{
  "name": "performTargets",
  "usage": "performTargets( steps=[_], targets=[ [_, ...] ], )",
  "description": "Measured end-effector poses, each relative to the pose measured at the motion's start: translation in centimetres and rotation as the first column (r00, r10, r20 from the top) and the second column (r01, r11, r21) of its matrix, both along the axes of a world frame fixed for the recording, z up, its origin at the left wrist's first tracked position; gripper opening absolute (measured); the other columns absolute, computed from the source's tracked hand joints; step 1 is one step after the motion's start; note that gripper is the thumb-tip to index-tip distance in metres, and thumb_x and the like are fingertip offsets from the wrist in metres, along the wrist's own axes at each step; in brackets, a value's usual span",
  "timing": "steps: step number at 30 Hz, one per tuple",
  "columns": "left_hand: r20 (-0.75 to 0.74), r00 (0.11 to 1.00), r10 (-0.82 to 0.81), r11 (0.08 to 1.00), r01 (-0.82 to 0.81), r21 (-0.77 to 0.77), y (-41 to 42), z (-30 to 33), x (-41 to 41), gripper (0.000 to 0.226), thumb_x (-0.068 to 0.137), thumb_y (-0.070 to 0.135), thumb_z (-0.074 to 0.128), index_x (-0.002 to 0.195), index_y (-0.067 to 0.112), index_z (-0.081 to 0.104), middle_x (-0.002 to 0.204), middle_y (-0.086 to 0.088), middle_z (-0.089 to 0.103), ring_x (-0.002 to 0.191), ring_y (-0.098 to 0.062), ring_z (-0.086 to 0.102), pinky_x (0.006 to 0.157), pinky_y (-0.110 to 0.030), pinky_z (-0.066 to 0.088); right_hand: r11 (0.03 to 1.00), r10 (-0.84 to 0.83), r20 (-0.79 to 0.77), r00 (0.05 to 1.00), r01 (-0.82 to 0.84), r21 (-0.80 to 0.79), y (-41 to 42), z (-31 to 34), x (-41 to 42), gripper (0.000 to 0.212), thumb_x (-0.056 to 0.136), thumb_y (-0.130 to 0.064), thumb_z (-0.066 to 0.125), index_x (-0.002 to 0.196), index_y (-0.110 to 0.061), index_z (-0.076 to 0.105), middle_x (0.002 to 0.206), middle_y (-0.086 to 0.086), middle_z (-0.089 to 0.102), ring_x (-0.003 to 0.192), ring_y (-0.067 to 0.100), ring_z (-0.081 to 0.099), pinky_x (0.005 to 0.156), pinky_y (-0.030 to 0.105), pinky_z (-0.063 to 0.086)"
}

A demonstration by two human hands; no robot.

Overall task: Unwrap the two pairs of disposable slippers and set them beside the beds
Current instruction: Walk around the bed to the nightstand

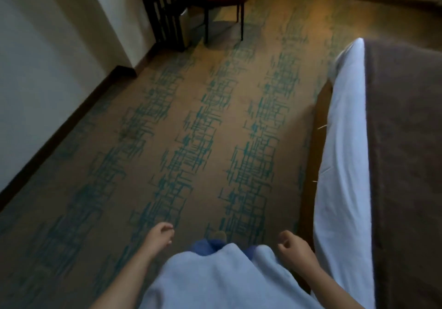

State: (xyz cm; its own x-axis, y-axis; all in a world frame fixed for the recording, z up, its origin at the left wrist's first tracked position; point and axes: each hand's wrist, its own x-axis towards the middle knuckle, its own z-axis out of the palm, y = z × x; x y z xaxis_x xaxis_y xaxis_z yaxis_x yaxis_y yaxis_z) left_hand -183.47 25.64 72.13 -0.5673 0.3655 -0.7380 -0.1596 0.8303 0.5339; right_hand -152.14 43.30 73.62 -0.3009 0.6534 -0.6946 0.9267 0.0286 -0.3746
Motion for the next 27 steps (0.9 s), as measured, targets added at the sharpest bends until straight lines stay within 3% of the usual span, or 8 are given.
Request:
performTargets(
  steps=[3,5,10,15,19,23,27],
  targets=[
    [-0.053,0.987,-0.154,0.986,0.157,0.055,10.8,2.2,-3.9,0.027,0.09,-0.001,0.045,0.115,-0.008,0.053,0.102,-0.019,0.06,0.085,-0.025,0.055,0.053,-0.019,0.045,0.992,-0.119,0.038,0.992,0.117,0.05,4.5,-0.3,-0.6,0.029,0.084,-0.021,0.05,0.113,-0.015,0.056,0.117,0.008,0.063,0.103,0.025,0.058,0.079,0.031,0.046],
    [-0.075,0.972,-0.223,0.967,0.23,0.109,17.9,3.4,-5.6,0.026,0.091,0.005,0.047,0.115,0.0,0.054,0.099,-0.013,0.061,0.078,-0.021,0.058,0.055,-0.021,0.042,0.98,-0.197,0.047,0.979,0.195,0.046,7.6,-0.9,-1.1,0.034,0.084,-0.021,0.05,0.117,-0.015,0.056,0.121,0.009,0.062,0.108,0.026,0.058,0.081,0.032,0.045],
    [-0.088,0.958,-0.271,0.942,0.283,0.183,33.0,3.3,-7.8,0.026,0.091,0.007,0.049,0.116,0.003,0.054,0.106,-0.014,0.062,0.07,-0.013,0.06,0.054,-0.019,0.04,0.964,-0.267,0.037,0.963,0.266,0.015,19.4,-3.4,-3.8,0.038,0.088,-0.021,0.048,0.125,-0.012,0.05,0.128,0.01,0.059,0.112,0.027,0.055,0.086,0.033,0.046],
    [-0.079,0.963,-0.256,0.957,0.265,0.122,43.7,2.5,-9.1,0.027,0.09,0.009,0.051,0.116,0.006,0.054,0.112,-0.015,0.063,0.078,-0.019,0.062,0.058,-0.023,0.043,0.962,-0.273,0.025,0.962,0.271,0.042,35.6,-2.6,-6.9,0.036,0.087,-0.023,0.049,0.121,-0.014,0.053,0.124,0.009,0.061,0.107,0.025,0.057,0.081,0.032,0.046],
    [-0.054,0.979,-0.199,0.976,0.202,0.081,50.2,1.6,-10.6,0.027,0.089,-0.003,0.047,0.115,-0.007,0.052,0.102,-0.023,0.06,0.081,-0.026,0.056,0.046,-0.012,0.047,0.957,-0.273,-0.048,0.961,0.276,0.083,48.7,-1.1,-10.6,0.035,0.089,-0.026,0.051,0.122,-0.017,0.052,0.121,0.007,0.062,0.105,0.021,0.058,0.081,0.032,0.049],
    [-0.015,0.991,-0.131,0.99,0.132,0.055,55.8,1.0,-13.2,0.022,0.089,-0.005,0.047,0.109,-0.005,0.053,0.085,-0.016,0.059,0.063,-0.021,0.054,0.046,-0.016,0.047,0.95,-0.286,-0.116,0.951,0.297,0.097,59.5,0.2,-15.4,0.029,0.089,-0.027,0.052,0.117,-0.019,0.054,0.116,0.005,0.063,0.092,0.014,0.056,0.077,0.032,0.052],
    [0.022,0.992,-0.122,0.992,0.122,0.011,62.4,-0.5,-17.4,0.021,0.087,-0.004,0.05,0.108,-0.006,0.054,0.084,-0.015,0.059,0.065,-0.023,0.055,0.05,-0.021,0.048,0.947,-0.298,-0.136,0.945,0.311,0.081,68.3,0.4,-20.6,0.029,0.088,-0.026,0.052,0.116,-0.019,0.055,0.115,0.005,0.063,0.098,0.019,0.058,0.081,0.035,0.051]
  ],
)
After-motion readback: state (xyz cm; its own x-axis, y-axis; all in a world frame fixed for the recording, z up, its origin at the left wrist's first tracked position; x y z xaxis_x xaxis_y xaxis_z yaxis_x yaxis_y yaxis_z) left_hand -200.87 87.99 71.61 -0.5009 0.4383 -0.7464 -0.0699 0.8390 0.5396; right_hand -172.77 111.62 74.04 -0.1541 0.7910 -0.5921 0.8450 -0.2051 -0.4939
